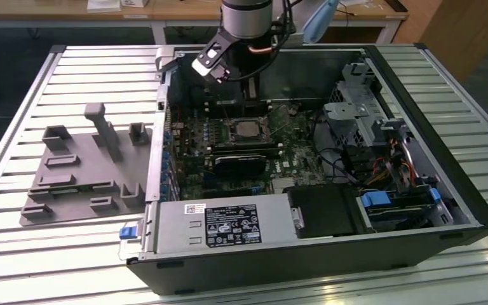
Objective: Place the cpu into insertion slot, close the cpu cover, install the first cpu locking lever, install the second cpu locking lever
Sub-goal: 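Place the cpu into insertion slot, then close the cpu cover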
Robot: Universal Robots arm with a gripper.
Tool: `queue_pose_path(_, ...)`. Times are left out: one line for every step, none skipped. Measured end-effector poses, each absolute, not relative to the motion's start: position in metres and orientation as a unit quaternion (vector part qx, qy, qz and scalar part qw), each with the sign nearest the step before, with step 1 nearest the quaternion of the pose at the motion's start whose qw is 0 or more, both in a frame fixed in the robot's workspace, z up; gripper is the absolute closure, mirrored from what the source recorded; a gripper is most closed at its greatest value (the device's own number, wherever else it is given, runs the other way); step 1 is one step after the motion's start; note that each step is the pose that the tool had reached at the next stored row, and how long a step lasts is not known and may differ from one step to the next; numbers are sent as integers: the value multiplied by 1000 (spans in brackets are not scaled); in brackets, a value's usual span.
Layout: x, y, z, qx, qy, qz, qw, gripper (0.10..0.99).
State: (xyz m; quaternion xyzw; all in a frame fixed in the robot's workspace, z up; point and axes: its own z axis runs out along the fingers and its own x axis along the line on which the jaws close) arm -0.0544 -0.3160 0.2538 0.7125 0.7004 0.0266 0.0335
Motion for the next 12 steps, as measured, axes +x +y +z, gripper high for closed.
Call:
queue_pose_path(-54,-316,257,712,700,27,34,984)
queue_pose_path(-54,-316,259,712,700,27,34,984)
queue_pose_path(-54,-316,262,712,700,27,34,984)
queue_pose_path(-54,-316,264,712,700,27,34,984)
queue_pose_path(-54,-316,265,712,700,27,34,984)
queue_pose_path(-54,-316,265,712,700,27,34,984)
queue_pose_path(-54,-316,265,712,700,27,34,984)
queue_pose_path(-54,-316,265,712,700,27,34,984)
queue_pose_path(-54,-316,265,712,700,27,34,984)
queue_pose_path(-54,-316,265,712,700,27,34,984)
queue_pose_path(-54,-316,265,712,700,27,34,984)
queue_pose_path(-54,-316,265,712,700,27,34,984)
